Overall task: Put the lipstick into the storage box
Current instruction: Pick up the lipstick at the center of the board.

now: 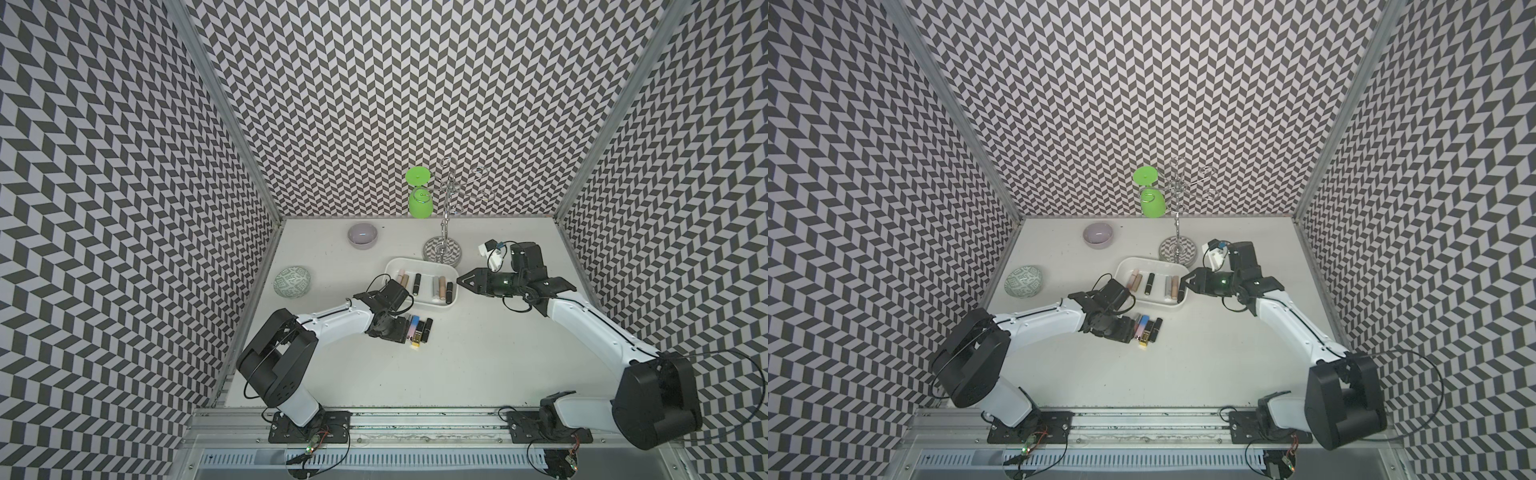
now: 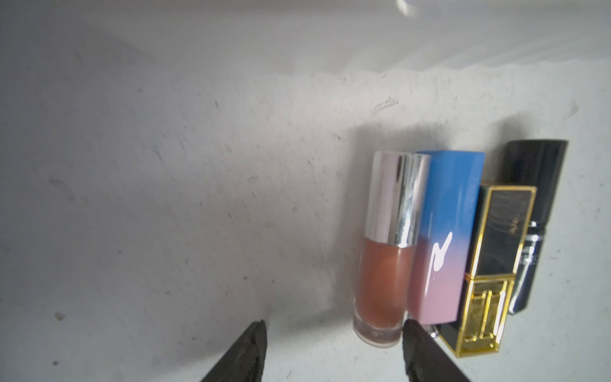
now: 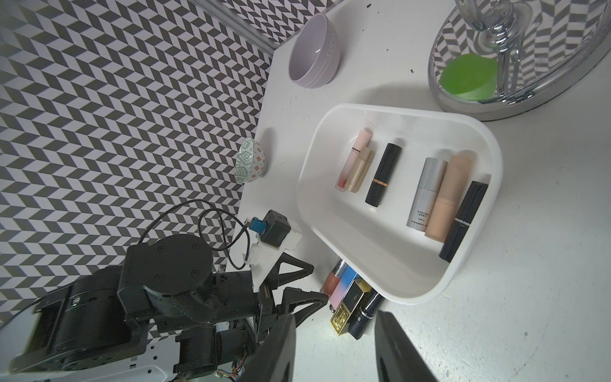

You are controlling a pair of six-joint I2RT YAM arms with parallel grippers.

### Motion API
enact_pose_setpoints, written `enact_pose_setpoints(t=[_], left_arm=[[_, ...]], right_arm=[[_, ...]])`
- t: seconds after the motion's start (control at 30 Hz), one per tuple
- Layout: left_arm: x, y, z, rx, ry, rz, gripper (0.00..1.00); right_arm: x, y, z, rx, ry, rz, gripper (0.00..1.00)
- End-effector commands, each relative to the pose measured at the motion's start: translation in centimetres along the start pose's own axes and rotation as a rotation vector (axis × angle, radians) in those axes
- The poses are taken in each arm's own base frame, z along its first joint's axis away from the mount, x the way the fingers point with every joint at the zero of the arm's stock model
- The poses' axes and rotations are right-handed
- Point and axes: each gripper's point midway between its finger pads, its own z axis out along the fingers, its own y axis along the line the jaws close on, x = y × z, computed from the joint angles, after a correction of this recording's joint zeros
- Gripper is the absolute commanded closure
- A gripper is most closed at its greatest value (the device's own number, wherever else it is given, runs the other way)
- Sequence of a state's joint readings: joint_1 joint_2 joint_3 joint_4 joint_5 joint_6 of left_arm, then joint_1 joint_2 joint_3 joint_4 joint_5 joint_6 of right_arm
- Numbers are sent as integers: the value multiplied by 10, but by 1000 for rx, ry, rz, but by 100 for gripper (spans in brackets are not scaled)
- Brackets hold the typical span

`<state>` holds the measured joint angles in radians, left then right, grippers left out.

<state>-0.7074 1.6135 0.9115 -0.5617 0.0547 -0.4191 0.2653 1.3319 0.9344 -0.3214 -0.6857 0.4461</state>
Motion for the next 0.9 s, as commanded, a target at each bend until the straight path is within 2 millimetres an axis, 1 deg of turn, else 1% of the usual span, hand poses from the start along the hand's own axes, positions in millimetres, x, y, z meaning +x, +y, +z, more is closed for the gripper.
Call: enact_pose_setpoints(t=[0.0,0.23,0.37,0.43,0.47,0.53,0.63,0.87], left_arm=[[-6,-2,1,-16,-3,28,32],[-10,-3,13,-40,21,73,35],[-12,-3,18,-54,33,88,44],[-11,-4,19,-57,37,94,44],[-11,-5,19,-56,37,96,47],[-8,-5,21,-60,43,102,48],[-3,-5,23,-63,53,104,57],[7,-4,27,-53,76,100,70]], right_arm=[[-4,3,-3,-16,-21,-17,57],[-3,4,-4,-17,-17,-24,57],[-3,4,-4,-16,-18,-23,57],[-3,4,-4,-18,-16,-23,57],[-3,4,-4,-18,-16,-24,57],[-3,5,-4,-20,-16,-23,56],[-3,4,-3,-22,-14,-22,57],[-3,4,-2,-25,-11,-19,57]])
